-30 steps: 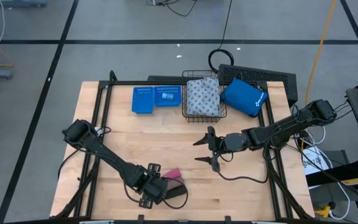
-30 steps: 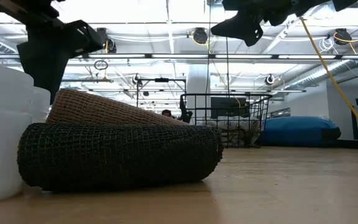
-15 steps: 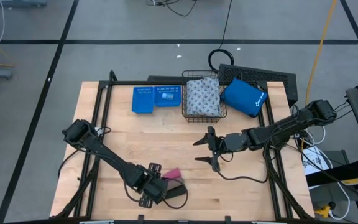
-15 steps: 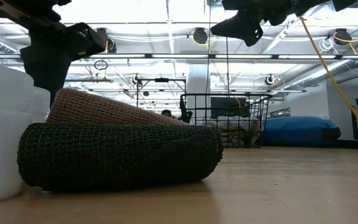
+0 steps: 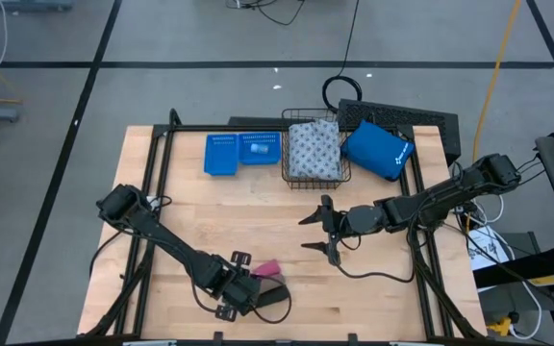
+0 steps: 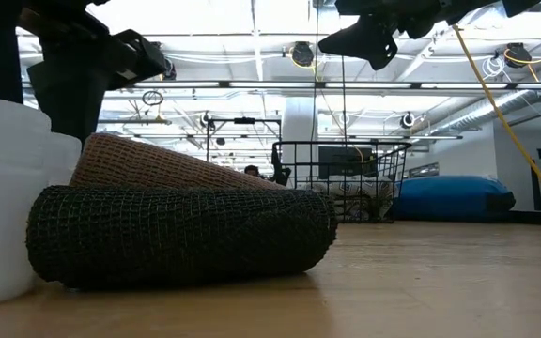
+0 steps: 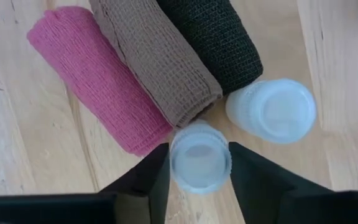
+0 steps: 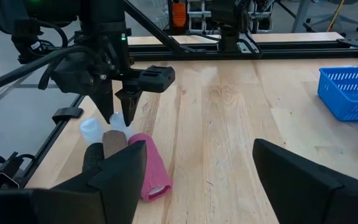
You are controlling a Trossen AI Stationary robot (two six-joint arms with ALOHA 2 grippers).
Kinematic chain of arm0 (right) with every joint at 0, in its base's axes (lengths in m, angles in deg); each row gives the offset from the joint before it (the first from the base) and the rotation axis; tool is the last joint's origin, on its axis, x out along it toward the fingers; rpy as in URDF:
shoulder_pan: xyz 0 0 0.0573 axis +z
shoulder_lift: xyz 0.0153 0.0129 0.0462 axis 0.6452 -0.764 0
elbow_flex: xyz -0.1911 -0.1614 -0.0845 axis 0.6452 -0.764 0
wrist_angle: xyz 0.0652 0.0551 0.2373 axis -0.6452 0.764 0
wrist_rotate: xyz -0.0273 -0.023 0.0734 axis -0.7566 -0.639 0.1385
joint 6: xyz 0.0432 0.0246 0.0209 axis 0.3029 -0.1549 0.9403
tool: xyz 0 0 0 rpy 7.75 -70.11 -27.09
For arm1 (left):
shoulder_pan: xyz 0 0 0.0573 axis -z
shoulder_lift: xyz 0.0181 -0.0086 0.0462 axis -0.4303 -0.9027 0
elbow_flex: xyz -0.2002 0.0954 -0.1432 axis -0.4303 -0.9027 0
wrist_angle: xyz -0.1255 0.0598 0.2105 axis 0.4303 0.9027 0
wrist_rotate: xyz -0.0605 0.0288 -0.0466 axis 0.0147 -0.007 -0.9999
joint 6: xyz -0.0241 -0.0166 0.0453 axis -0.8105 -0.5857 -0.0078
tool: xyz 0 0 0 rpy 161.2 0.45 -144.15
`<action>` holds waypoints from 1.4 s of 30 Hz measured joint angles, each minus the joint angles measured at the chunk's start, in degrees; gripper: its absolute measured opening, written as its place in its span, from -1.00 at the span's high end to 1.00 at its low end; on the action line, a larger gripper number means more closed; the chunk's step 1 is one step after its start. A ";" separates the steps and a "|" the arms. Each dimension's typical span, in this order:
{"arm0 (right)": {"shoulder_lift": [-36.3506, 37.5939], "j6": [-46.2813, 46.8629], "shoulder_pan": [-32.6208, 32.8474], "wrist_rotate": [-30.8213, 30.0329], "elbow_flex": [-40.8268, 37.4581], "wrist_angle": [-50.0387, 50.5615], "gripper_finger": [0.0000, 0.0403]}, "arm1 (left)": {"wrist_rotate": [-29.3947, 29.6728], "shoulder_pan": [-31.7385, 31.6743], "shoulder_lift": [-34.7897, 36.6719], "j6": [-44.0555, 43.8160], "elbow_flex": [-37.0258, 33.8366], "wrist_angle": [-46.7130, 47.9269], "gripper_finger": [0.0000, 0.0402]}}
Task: Pick & Place Medicine items
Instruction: Put the top white pill bottle into the right blue bin
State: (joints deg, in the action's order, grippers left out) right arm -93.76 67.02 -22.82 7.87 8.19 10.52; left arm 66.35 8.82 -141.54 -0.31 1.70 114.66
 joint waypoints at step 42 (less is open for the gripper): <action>7.88 -10.01 -1.96 -0.07 -0.02 1.63 -0.40 | 5.93 -46.09 28.78 22.30 0.09 8.04 0.31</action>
State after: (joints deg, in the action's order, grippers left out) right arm -85.88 57.01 -24.78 7.81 8.17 12.14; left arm 72.28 -37.27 -112.76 22.00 1.79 122.70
